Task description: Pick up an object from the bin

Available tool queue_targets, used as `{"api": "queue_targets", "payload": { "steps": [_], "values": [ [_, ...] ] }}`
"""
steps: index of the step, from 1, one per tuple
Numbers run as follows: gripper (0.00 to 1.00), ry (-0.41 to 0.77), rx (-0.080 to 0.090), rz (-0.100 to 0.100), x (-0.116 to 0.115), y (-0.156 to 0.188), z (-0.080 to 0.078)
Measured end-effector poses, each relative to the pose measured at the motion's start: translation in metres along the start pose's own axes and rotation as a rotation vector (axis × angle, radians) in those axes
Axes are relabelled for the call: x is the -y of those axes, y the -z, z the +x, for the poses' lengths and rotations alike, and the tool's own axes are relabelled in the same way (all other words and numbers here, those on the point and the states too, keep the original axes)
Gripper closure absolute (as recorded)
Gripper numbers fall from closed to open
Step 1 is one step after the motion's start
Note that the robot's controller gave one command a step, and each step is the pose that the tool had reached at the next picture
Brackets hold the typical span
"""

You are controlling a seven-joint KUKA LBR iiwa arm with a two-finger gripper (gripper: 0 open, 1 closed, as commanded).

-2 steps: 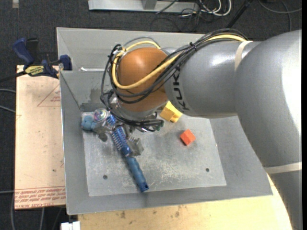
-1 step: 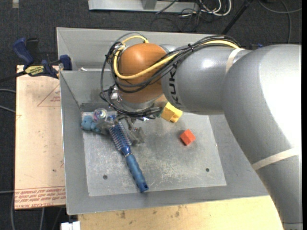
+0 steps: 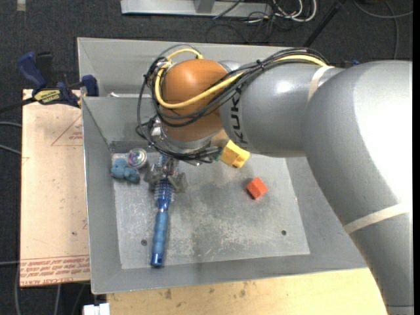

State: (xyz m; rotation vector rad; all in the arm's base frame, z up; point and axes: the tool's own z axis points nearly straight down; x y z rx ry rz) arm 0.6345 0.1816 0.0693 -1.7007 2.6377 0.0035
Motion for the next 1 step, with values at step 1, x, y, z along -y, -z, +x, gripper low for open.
{"api": "queue_targets", "payload": {
  "steps": [1],
  "values": [
    [1.00,-0.001,0.004,0.008,0.0020,0.1395,0.0207]
  ]
}}
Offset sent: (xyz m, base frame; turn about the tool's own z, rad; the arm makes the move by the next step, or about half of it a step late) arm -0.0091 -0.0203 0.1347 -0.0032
